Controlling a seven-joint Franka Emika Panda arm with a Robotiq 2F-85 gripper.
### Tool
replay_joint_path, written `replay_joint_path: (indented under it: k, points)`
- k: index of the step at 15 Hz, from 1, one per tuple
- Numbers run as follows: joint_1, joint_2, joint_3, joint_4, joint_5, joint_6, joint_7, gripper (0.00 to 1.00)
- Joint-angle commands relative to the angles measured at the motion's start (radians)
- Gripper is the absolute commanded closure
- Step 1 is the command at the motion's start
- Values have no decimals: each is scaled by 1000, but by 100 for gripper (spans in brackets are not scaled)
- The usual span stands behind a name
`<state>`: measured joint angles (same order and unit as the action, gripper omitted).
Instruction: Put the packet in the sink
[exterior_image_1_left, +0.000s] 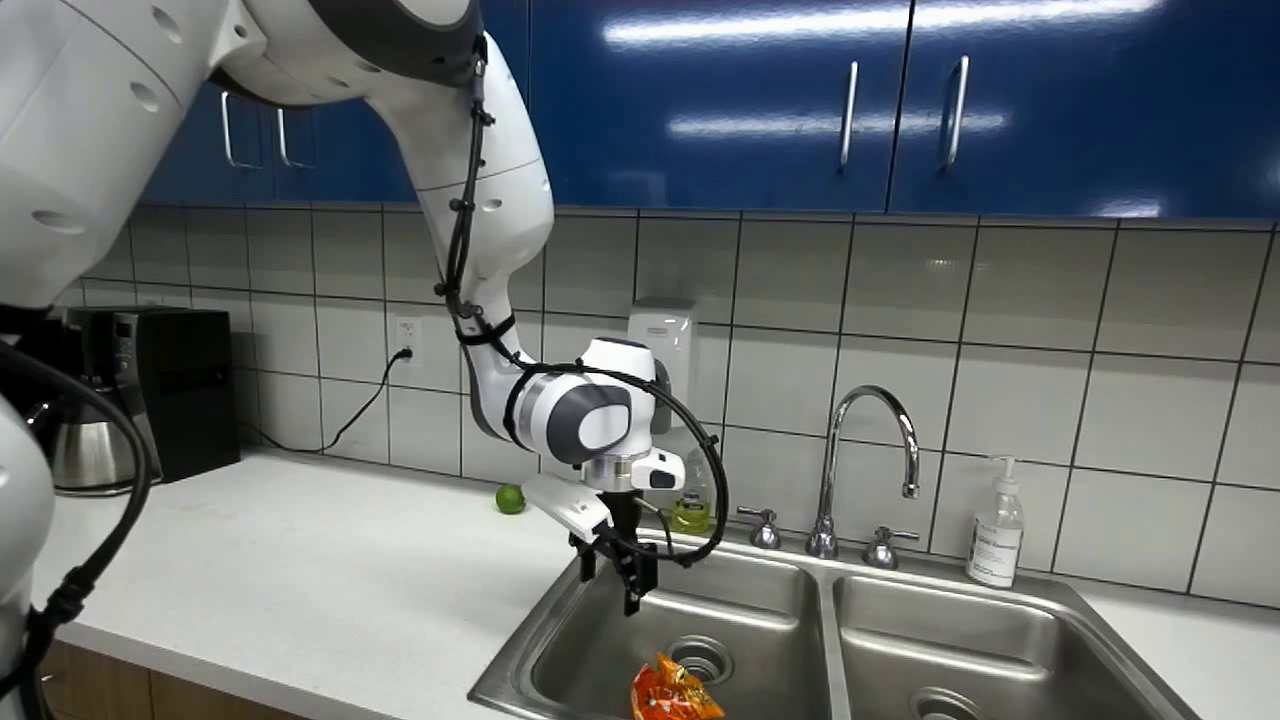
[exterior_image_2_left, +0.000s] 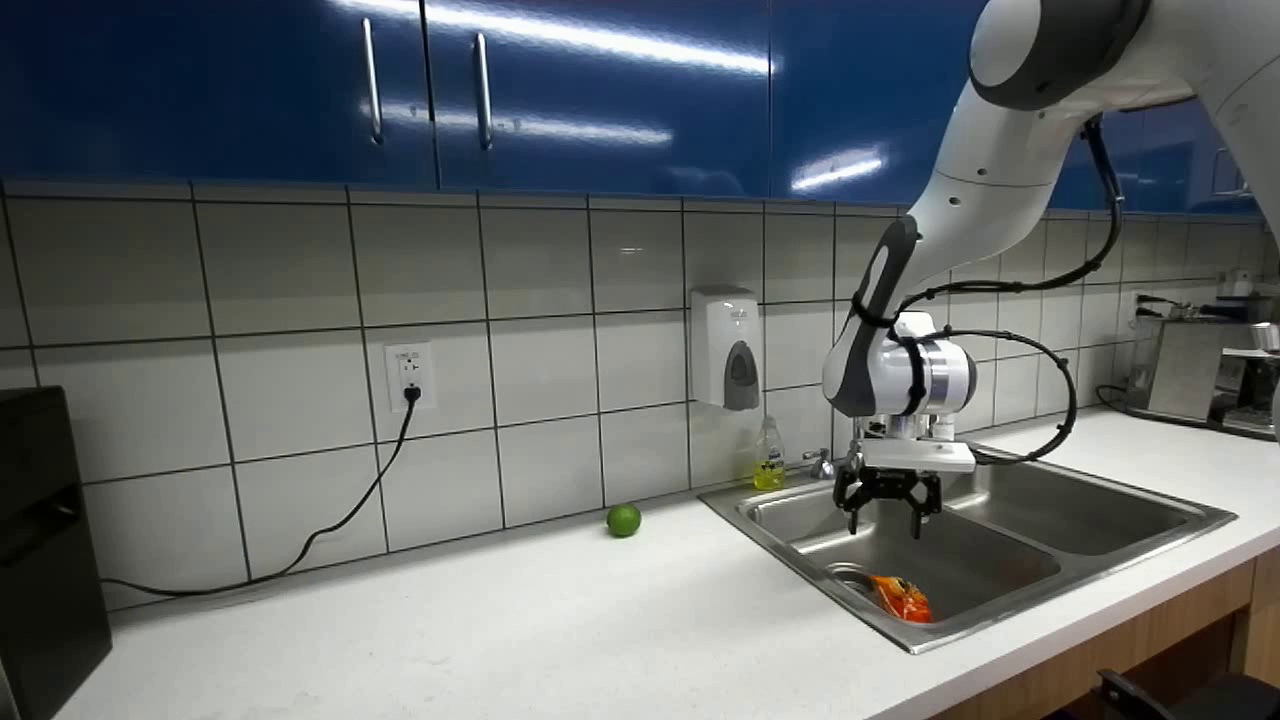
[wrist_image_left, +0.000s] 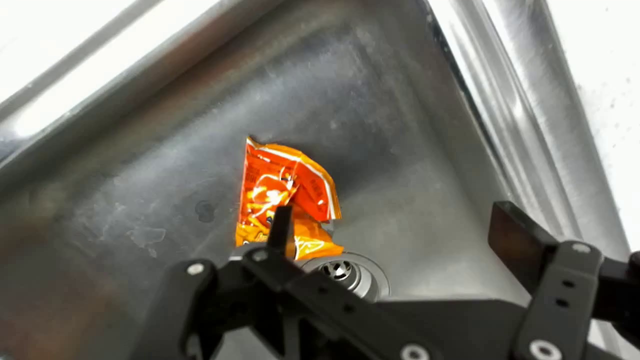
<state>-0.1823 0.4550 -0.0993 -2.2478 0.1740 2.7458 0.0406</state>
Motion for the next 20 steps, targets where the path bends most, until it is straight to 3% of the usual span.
replay_joint_path:
  k: [1,12,20]
  points:
    - [20,-86,5,-72,-65,-65,-61,0]
    - [150,-141,8,-198,-272,-55,-87,0]
    - [160,-245,55,-315,-264,-1,-131,0]
